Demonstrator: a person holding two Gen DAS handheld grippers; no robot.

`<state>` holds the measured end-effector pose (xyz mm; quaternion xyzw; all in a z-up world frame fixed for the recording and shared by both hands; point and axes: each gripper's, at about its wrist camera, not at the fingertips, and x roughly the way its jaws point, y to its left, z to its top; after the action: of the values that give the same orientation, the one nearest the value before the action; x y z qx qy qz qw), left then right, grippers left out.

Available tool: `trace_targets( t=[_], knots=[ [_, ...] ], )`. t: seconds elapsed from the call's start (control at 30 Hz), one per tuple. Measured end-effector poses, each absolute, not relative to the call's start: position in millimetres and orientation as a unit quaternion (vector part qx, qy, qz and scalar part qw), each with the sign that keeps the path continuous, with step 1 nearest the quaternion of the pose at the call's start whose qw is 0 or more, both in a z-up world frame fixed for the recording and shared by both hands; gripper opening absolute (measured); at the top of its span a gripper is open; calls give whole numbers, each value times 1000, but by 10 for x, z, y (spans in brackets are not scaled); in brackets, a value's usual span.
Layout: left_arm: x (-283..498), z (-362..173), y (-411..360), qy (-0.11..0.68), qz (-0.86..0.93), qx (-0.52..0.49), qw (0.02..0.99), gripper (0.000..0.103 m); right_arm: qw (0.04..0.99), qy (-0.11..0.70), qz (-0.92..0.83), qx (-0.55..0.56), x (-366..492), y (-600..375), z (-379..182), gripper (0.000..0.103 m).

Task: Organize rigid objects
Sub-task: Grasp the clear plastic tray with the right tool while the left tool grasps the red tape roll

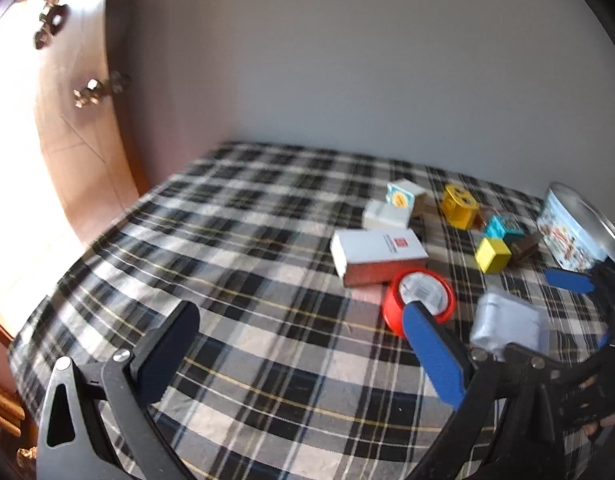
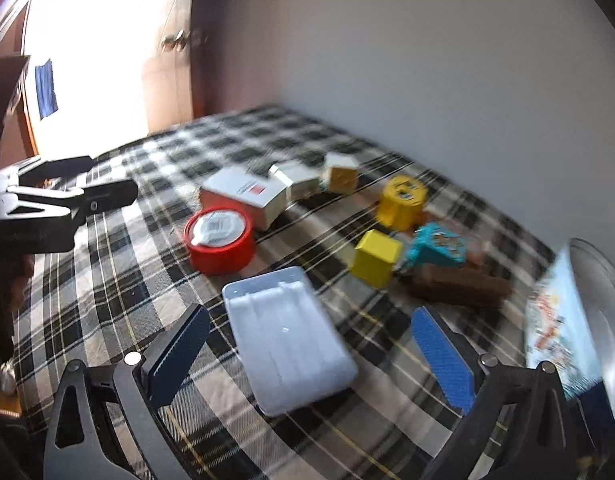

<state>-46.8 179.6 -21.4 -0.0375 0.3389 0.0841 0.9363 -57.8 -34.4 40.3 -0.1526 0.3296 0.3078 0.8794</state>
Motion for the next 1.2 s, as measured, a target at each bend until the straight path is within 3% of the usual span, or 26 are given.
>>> trace_targets(
  t=[0.17,0.2,0.23,0.27,0.3,0.53,0.63,0.93,1.2],
  knots=[
    [-327,-275,1628,368,50,-27,928,103,860,363,312,-175,-526,-262,289,98],
    [-293,-275,1580,372,43,-27,927,103,857,368,314,-178,-527,-262,273,88],
    [-265,-273,1539,375,35,-29,926,103,852,380,313,-179,-508,-269,240,73],
    [-218,-274,1471,380,21,-31,924,103,849,386,322,-165,-497,-293,240,68],
    [-189,-275,1423,383,13,-31,923,103,847,393,324,-153,-479,-322,239,57],
    [16,-368,1192,407,1,-13,914,98,851,400,318,-121,-486,-595,307,57],
    [123,-413,1187,424,-3,-26,905,90,865,381,316,-85,-481,-768,460,57],
    [276,-547,1123,434,-4,-27,901,54,902,338,266,-36,-413,-1068,681,57],
    [193,-477,1255,412,-19,-68,908,54,930,290,227,14,-392,-1334,833,57]
  ],
)
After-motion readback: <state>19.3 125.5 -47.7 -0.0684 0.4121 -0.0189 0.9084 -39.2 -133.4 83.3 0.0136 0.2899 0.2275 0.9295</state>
